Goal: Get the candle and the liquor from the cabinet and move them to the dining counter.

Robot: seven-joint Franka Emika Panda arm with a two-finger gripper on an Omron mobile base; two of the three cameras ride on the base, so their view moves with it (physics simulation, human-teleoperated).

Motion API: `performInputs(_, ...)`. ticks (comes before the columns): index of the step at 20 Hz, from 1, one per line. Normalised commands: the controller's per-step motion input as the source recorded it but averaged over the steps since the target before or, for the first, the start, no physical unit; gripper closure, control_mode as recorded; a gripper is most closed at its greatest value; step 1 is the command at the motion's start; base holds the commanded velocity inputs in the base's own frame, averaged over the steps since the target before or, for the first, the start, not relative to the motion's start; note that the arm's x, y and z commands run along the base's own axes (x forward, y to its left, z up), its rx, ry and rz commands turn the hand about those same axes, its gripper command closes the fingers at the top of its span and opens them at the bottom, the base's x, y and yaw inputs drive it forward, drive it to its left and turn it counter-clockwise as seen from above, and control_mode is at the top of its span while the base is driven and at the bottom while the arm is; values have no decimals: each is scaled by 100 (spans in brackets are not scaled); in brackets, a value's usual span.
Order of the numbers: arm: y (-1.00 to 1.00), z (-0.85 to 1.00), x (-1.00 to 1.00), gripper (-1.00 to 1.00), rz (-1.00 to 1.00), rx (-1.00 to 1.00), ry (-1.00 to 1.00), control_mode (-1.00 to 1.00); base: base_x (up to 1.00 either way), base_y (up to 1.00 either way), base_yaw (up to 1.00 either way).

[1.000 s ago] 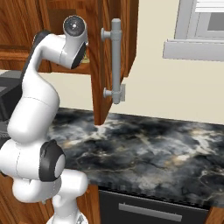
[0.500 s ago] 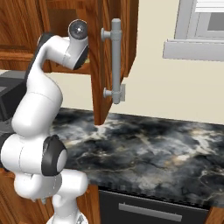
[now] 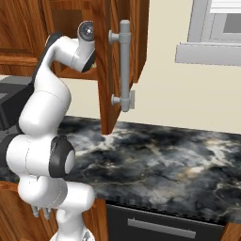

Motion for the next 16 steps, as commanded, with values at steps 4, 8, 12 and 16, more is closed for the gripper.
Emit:
performInputs(4,0,0,25,-100,1,0,0,-100,0,0,0)
performInputs(8,0,0,23,-100,1,0,0,-100,0,0,0)
performInputs(12,0,0,19,-100,1,0,0,-100,0,0,0)
performInputs(16,3,0,15,-100,1,0,0,-100,0,0,0)
